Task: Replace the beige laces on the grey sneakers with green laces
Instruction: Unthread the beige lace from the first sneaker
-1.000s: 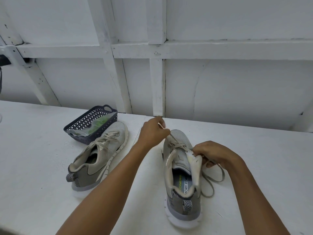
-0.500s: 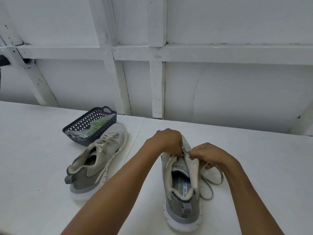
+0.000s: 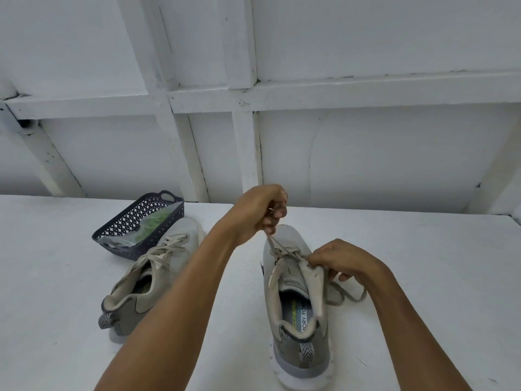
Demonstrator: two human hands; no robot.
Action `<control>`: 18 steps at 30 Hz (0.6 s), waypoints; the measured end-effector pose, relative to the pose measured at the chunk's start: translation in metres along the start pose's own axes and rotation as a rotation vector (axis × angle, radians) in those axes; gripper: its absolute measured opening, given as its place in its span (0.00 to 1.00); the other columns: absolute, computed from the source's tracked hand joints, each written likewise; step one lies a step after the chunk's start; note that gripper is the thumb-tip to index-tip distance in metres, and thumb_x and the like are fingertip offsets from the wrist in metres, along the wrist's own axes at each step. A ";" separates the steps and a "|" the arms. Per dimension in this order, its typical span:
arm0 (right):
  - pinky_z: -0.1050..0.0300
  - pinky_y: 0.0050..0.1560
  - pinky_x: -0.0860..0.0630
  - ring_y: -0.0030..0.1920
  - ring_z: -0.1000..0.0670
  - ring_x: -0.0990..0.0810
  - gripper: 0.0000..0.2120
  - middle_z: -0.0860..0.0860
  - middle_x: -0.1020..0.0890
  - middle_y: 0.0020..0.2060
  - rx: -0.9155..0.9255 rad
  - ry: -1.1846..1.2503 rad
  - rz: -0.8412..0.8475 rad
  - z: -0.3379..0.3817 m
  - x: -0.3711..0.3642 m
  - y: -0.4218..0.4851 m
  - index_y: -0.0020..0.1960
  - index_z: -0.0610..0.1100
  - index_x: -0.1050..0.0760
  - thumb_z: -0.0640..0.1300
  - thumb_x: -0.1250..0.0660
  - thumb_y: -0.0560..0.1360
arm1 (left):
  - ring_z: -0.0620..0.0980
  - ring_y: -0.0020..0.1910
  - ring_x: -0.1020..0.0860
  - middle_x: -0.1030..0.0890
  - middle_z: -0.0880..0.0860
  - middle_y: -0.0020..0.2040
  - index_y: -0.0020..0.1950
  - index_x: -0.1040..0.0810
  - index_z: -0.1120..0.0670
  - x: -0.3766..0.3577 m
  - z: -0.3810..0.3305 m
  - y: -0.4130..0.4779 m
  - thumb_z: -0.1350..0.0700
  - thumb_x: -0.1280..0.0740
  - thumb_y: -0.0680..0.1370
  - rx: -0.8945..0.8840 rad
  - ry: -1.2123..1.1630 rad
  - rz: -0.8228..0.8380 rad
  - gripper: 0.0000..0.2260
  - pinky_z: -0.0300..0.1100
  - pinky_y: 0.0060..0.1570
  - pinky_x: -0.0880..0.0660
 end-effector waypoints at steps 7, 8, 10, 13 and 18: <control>0.59 0.37 0.33 0.32 0.51 0.23 0.11 0.50 0.25 0.29 -0.003 -0.023 0.011 0.003 -0.001 -0.002 0.33 0.47 0.24 0.45 0.34 0.74 | 0.48 0.46 0.25 0.23 0.45 0.45 0.56 0.21 0.50 -0.021 0.043 0.008 0.49 0.29 0.76 0.077 1.243 0.221 0.11 0.41 0.44 0.28; 0.59 0.37 0.33 0.33 0.50 0.23 0.11 0.50 0.25 0.29 -0.006 -0.025 0.011 0.003 -0.001 -0.003 0.33 0.46 0.24 0.45 0.34 0.74 | 0.48 0.48 0.24 0.22 0.45 0.47 0.55 0.19 0.50 -0.026 0.048 0.008 0.50 0.29 0.76 0.081 1.298 0.260 0.09 0.42 0.47 0.27; 0.59 0.36 0.33 0.32 0.50 0.23 0.11 0.51 0.24 0.28 -0.007 -0.025 0.012 0.003 -0.001 -0.003 0.33 0.47 0.24 0.45 0.34 0.74 | 0.49 0.48 0.23 0.19 0.48 0.48 0.51 0.17 0.51 -0.030 0.047 0.010 0.53 0.30 0.76 0.045 1.243 0.253 0.06 0.44 0.49 0.25; 0.61 0.34 0.33 0.30 0.52 0.23 0.12 0.51 0.24 0.28 -0.001 -0.011 0.010 0.002 0.000 -0.004 0.32 0.46 0.25 0.45 0.34 0.74 | 0.47 0.43 0.23 0.18 0.48 0.43 0.47 0.18 0.55 -0.021 0.025 0.010 0.59 0.32 0.78 -0.043 0.906 0.134 0.03 0.44 0.49 0.26; 0.60 0.36 0.32 0.32 0.51 0.23 0.10 0.49 0.22 0.31 0.010 -0.009 0.029 0.002 0.000 -0.003 0.36 0.45 0.23 0.45 0.34 0.75 | 0.60 0.43 0.17 0.19 0.61 0.42 0.48 0.27 0.60 -0.009 0.017 -0.001 0.62 0.42 0.84 0.010 -0.077 0.125 0.07 0.52 0.53 0.21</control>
Point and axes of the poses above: each hand's wrist, its own y-axis towards the middle knuckle, its own x-axis out of the back of the hand, z = x × y, the point moved 9 cm from there along y, towards the middle knuckle
